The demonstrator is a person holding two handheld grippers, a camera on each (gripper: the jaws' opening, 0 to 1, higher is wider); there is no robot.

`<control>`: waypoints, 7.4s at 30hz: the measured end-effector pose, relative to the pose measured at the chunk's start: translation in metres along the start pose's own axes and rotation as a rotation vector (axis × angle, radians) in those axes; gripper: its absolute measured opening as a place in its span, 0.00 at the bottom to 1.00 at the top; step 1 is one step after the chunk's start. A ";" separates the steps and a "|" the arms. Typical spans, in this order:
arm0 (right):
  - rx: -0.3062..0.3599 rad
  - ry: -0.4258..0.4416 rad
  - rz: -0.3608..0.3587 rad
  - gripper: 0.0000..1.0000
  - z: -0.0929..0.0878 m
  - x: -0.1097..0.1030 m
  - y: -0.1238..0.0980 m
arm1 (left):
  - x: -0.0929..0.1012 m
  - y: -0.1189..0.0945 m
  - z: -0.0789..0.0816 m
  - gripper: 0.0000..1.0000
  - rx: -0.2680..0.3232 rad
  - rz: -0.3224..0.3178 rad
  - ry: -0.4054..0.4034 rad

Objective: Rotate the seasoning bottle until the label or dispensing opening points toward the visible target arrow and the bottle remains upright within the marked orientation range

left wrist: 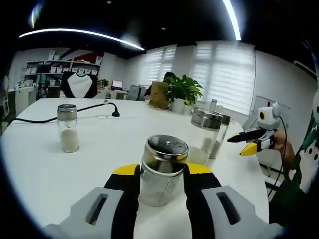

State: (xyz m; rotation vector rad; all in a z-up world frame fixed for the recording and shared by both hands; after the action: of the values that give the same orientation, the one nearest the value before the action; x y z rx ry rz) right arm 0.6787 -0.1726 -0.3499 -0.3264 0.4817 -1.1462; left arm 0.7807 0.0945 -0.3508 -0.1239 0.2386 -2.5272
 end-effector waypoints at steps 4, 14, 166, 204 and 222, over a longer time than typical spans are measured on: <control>0.000 -0.006 0.004 0.67 0.000 -0.002 0.000 | -0.001 0.000 0.000 0.36 0.000 -0.019 0.006; -0.002 -0.001 0.002 0.67 0.000 -0.001 0.000 | -0.001 -0.001 -0.001 0.36 -0.006 -0.043 0.048; 0.007 0.033 -0.047 0.66 -0.007 0.014 -0.010 | -0.135 -0.008 -0.001 0.35 -0.023 0.468 0.105; 0.009 0.033 -0.030 0.66 -0.003 0.010 -0.001 | -0.056 -0.064 -0.014 0.35 0.005 0.389 0.069; 0.008 0.038 -0.019 0.66 -0.007 0.005 -0.001 | -0.052 -0.060 -0.018 0.35 0.032 0.402 0.108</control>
State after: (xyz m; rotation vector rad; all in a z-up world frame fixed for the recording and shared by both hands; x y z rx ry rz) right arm 0.6765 -0.1776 -0.3563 -0.3033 0.5085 -1.1739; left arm 0.7879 0.1751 -0.3584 0.0677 0.2394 -2.1380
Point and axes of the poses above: the point that each gripper's makers call its tool centre point, and the gripper's own axes: y roughly forward along the fingers, x roughly to its right, z roughly out of its top, the point moved 5 cm from there along -y, roughly backward along the fingers, and after that the axes turned 10 degrees about y, right-handed, at the moved point
